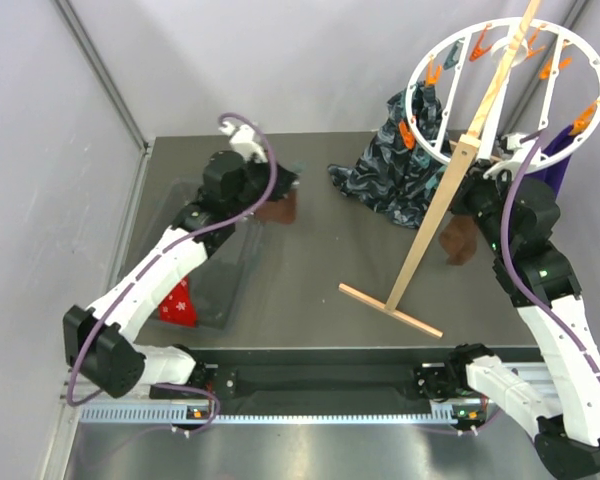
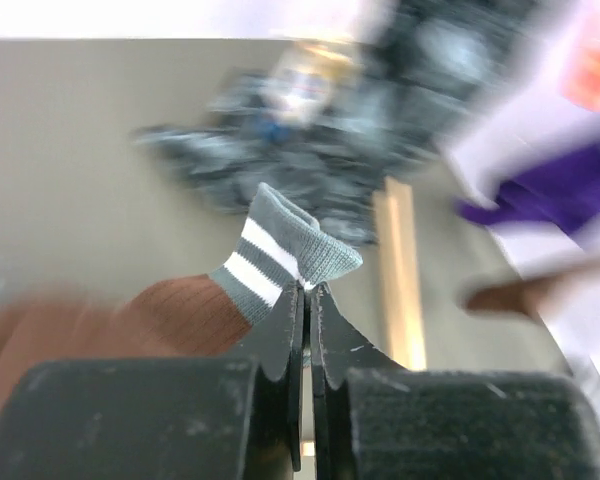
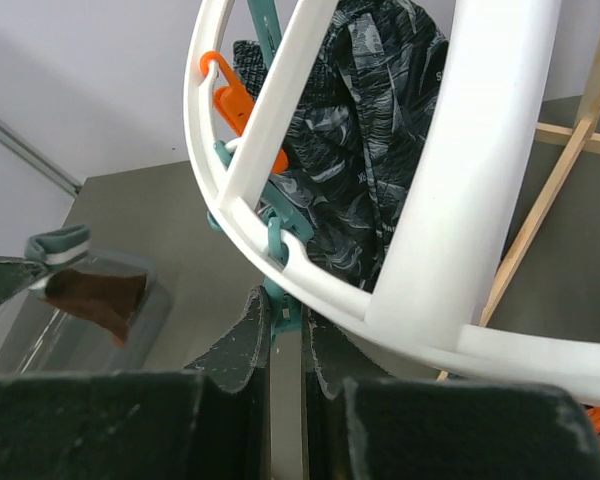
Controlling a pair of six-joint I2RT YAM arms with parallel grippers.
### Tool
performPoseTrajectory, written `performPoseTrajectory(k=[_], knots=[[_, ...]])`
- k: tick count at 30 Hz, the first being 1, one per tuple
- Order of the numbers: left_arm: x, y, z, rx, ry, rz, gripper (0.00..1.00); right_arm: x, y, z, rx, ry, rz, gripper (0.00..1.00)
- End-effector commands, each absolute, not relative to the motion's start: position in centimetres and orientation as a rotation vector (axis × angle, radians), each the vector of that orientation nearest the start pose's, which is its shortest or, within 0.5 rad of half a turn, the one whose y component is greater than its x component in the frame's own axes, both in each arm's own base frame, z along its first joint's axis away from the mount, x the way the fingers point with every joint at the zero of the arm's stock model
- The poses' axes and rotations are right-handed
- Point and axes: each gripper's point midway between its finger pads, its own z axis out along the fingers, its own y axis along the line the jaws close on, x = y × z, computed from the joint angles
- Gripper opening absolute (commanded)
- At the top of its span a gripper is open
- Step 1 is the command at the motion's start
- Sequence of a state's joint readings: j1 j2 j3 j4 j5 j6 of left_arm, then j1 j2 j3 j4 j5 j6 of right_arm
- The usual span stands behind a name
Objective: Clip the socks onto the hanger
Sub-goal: Pick up the sock from the bin, then clamp the sock onto the hanger.
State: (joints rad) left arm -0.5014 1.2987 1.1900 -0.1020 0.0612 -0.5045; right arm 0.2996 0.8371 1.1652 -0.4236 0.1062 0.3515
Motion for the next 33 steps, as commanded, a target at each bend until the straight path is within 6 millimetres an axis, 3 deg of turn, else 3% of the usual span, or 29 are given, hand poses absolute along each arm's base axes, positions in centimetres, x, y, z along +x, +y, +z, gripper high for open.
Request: performPoseTrajectory(k=[1, 2, 3, 5, 7, 8, 10, 11, 12, 25, 33], knots=[[32.4, -32.5, 36.5, 0.48, 1.619, -1.035, 0.0, 28.6, 9.8, 38.3, 0.085, 1.693, 0.458, 0.0], [32.2, -34.0, 35.8, 0.532, 1.618, -1.049, 0.0, 28.6, 9.8, 38.4, 0.087, 1.692, 0.463, 0.0], [31.7, -35.3, 37.0, 0.572, 1.565, -1.07, 0.0, 28.7, 9.9, 38.4, 0.085, 1.694, 0.462, 0.0], [30.7, -37.9, 36.6, 0.631, 1.548, -1.124, 0.0, 28.6, 9.9, 38.4, 0.084, 1.693, 0.466, 0.0], [29.8, -39.8, 37.9, 0.662, 1.482, -1.149, 0.0, 28.6, 9.9, 38.7, 0.085, 1.687, 0.469, 0.0], [29.9, -40.7, 37.3, 0.671, 1.485, -1.152, 0.0, 28.5, 9.9, 38.7, 0.085, 1.685, 0.469, 0.0], [29.3, -42.2, 38.0, 0.697, 1.456, -1.186, 0.0, 28.5, 9.9, 38.9, 0.086, 1.68, 0.469, 0.0], [29.3, -43.1, 37.2, 0.714, 1.474, -1.201, 0.0, 28.6, 9.9, 38.9, 0.085, 1.681, 0.473, 0.0], [28.8, -43.9, 38.0, 0.727, 1.452, -1.216, 0.0, 28.6, 10.0, 39.0, 0.084, 1.681, 0.476, 0.0], [26.9, -47.9, 37.9, 0.775, 1.377, -1.13, 0.0, 28.4, 9.8, 39.1, 0.126, 1.674, 0.497, 0.0], [27.3, -48.9, 37.4, 0.773, 1.398, -1.082, 0.0, 28.1, 9.7, 39.1, 0.128, 1.672, 0.497, 0.0]])
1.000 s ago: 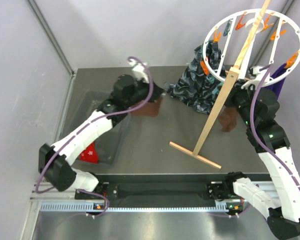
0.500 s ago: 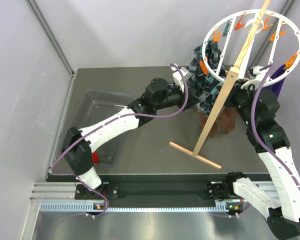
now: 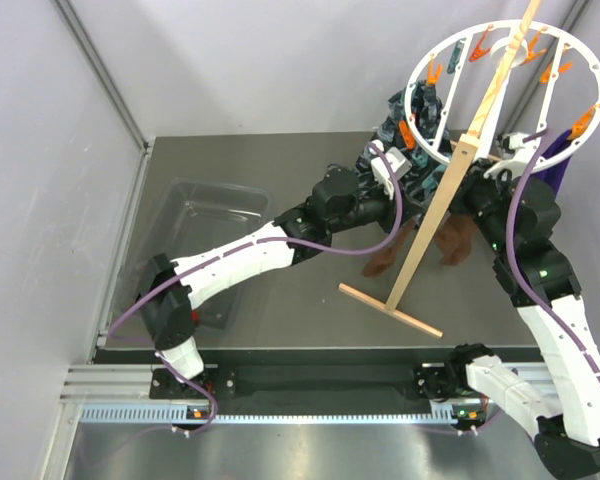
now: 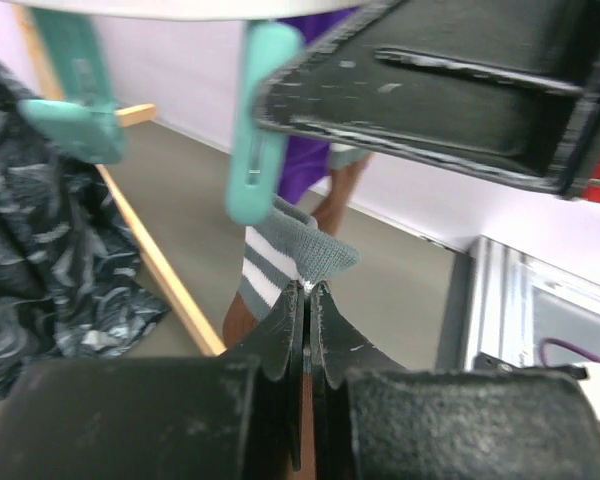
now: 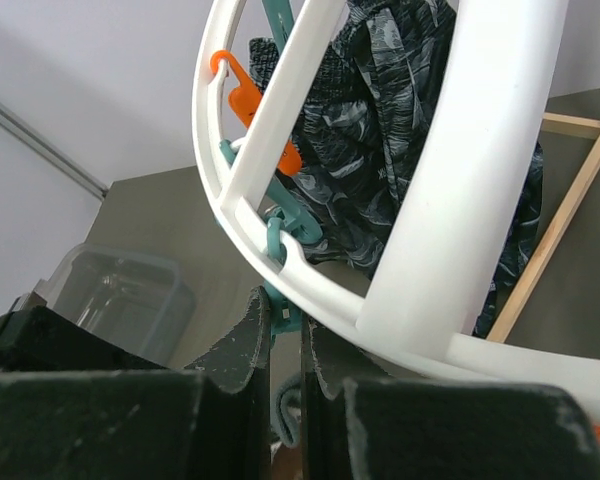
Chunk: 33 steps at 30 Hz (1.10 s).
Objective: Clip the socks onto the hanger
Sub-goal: Clamp the sock onto the hanger.
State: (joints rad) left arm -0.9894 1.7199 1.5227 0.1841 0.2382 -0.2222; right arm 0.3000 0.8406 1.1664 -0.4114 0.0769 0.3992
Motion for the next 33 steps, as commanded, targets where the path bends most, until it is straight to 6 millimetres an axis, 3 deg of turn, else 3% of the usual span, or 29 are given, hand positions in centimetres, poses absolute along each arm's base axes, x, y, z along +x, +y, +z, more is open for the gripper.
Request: performPoseTrajectory(k=[1, 13, 33], knots=[[27.5, -48.8, 37.4, 0.759, 1.402, -1.066, 0.0, 28.0, 9.8, 39.0, 0.127, 1.674, 0.5, 0.0], [28.2, -46.9, 38.3, 0.665, 1.395, -0.961, 0.0, 27.9, 9.7, 39.4, 0.124, 1.671, 0.499, 0.0], [27.2, -47.6, 40.6, 0.667, 1.315, -0.955, 0.0, 27.9, 10.2, 38.7, 0.123, 1.692, 0.527, 0.0]])
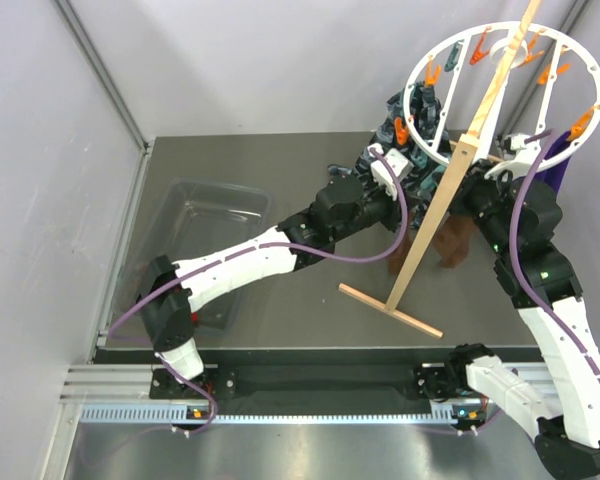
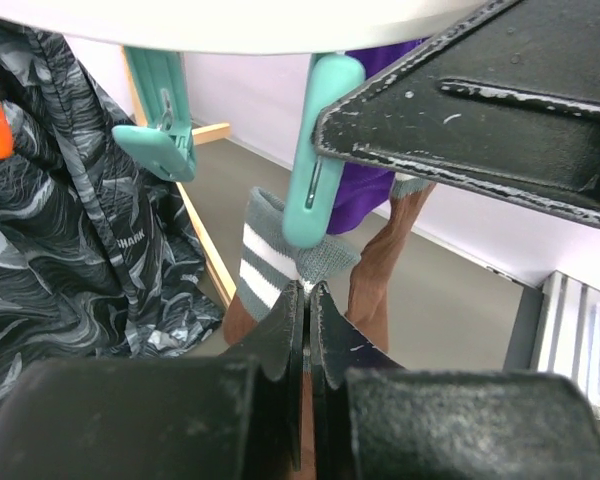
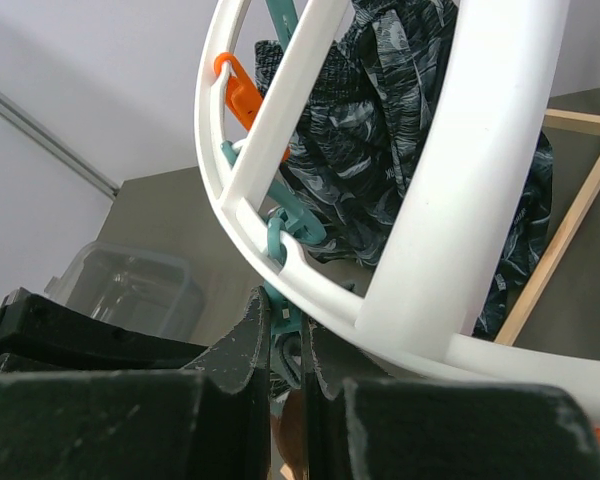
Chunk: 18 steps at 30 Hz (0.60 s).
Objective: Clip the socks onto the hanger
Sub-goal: Clamp the sock onto the hanger.
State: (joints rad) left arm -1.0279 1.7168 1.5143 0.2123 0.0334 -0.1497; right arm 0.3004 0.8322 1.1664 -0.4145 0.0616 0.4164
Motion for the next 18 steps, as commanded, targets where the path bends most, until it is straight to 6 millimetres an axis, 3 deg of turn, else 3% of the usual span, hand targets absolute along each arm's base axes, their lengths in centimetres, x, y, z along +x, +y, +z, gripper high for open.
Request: performPoseTrajectory(k=[1, 18], knots=[[27.1, -47.5, 40.9, 0.666, 1.306, -0.951, 0.0, 27.9, 10.2, 38.7, 0.123, 1.69, 0.528, 0.0], [26.1, -47.5, 42.3, 0.627, 1.255, -0.935, 0.0, 27.8, 10.3, 38.4, 0.129, 1.694, 0.541, 0.0]])
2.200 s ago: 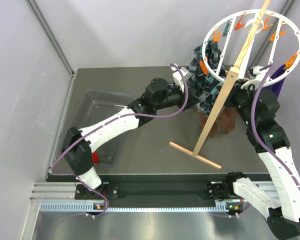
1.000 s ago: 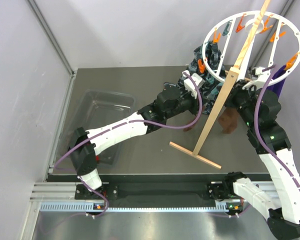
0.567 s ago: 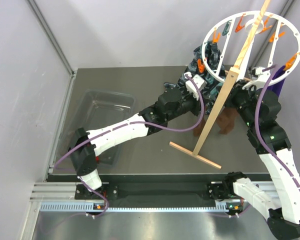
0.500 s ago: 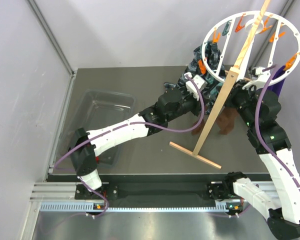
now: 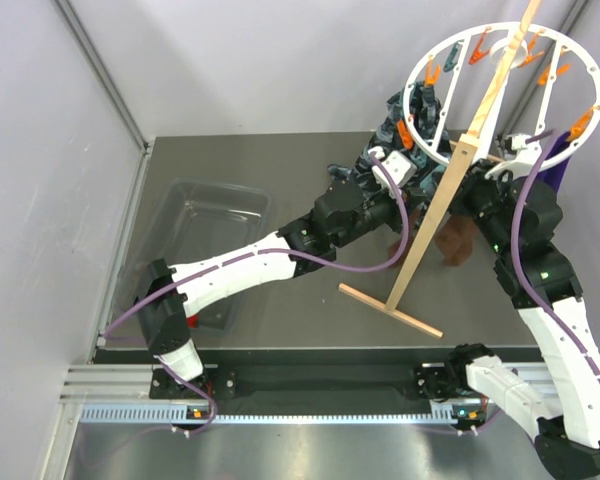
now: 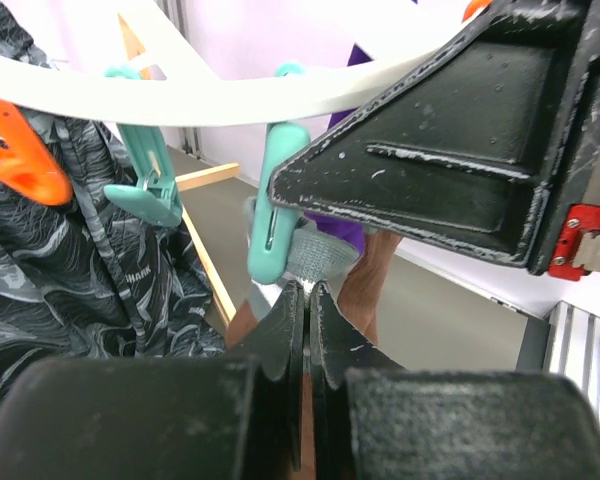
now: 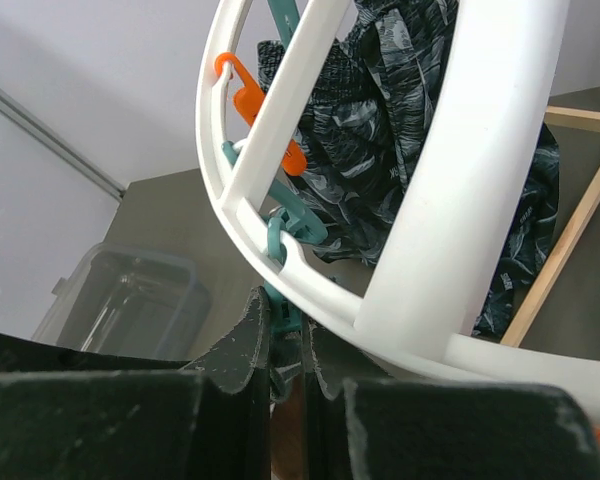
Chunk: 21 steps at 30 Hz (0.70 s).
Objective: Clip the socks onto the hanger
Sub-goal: Clamp the sock onto the hanger.
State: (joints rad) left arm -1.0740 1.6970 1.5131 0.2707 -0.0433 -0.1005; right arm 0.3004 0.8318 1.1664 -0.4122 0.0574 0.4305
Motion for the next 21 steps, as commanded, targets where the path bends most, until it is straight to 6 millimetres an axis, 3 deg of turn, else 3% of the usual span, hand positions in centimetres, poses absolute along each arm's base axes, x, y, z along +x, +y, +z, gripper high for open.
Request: performPoseTrajectory(k=[1, 5, 11, 15, 21], knots=[[26.2, -47.5, 42.1, 0.632, 1.258, -0.932, 0.0, 27.7, 10.3, 38.5, 0.127, 1.691, 0.541, 0.0], [26.1, -47.6, 42.0, 0.635, 1.261, -0.936, 0.0, 27.6, 10.3, 38.6, 0.126, 1.685, 0.544, 0.05], [26.1, -47.6, 42.0, 0.631, 1.268, -0.934, 0.0, 27.3, 10.3, 39.0, 0.121, 1.672, 0.552, 0.25], [25.8, -47.8, 42.0, 0.633, 1.271, -0.957, 0.0, 27.2, 10.1, 39.2, 0.126, 1.662, 0.548, 0.47], [25.7, -48.1, 41.8, 0.636, 1.29, -0.975, 0.01, 27.0, 9.5, 39.5, 0.139, 1.65, 0.521, 0.59]])
